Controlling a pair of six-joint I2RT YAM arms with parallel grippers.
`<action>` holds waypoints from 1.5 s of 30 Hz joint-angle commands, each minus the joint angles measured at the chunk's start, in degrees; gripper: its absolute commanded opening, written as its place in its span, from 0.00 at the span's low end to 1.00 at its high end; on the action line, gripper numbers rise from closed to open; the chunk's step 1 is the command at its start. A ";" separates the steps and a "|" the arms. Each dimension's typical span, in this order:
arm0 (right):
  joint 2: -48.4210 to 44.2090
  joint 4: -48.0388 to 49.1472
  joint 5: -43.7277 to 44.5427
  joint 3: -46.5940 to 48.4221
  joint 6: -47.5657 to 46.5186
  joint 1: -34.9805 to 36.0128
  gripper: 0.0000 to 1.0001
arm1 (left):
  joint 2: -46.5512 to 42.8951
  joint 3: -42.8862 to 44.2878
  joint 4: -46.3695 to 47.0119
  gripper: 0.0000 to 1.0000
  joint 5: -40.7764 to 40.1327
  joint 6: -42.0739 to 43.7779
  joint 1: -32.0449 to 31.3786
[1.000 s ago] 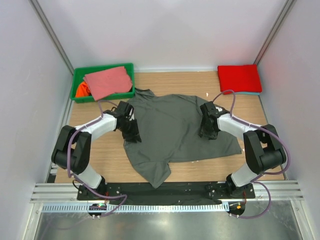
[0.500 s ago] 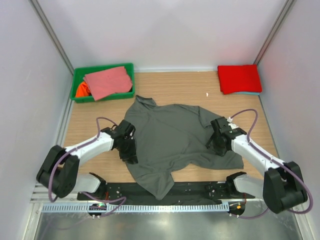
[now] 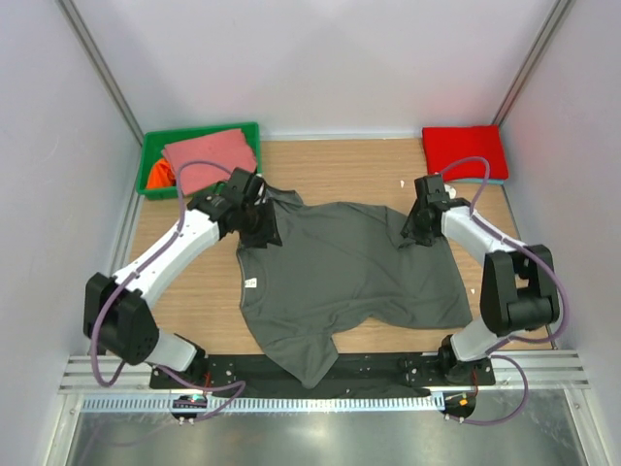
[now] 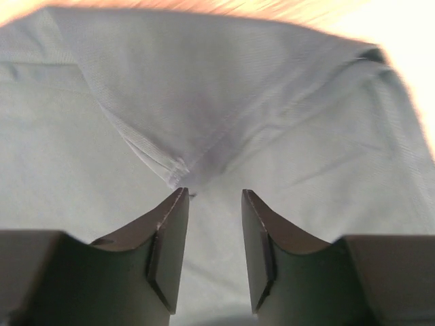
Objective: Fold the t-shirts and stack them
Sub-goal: Flatten the tshirt out
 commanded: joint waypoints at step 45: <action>8.57 3.94 2.19 14.73 -16.66 2.22 0.52 | 11.78 -5.46 5.23 0.36 9.68 1.08 1.27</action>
